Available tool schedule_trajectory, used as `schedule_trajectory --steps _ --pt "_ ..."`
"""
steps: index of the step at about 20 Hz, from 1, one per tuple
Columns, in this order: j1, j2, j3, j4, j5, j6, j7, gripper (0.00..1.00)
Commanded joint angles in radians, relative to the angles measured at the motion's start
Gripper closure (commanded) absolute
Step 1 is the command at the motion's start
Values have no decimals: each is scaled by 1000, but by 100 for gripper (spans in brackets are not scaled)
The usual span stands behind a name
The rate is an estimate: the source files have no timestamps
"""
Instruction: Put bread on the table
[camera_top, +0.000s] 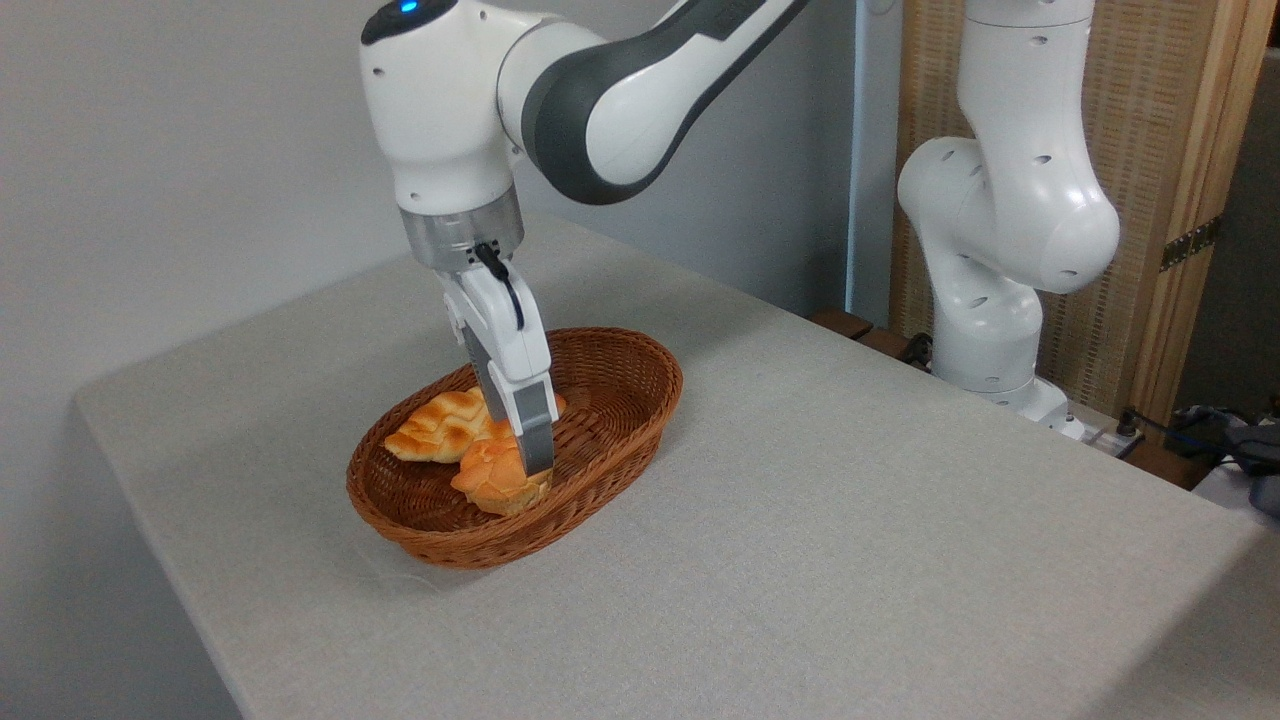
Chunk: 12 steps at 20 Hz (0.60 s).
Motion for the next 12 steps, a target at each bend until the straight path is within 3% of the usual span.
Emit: schedule_trajectory --steps 1,12 --pt "-8 25 7 -4 23 32 26 0" --pt "-11 74 5 -1 36 67 26 3"
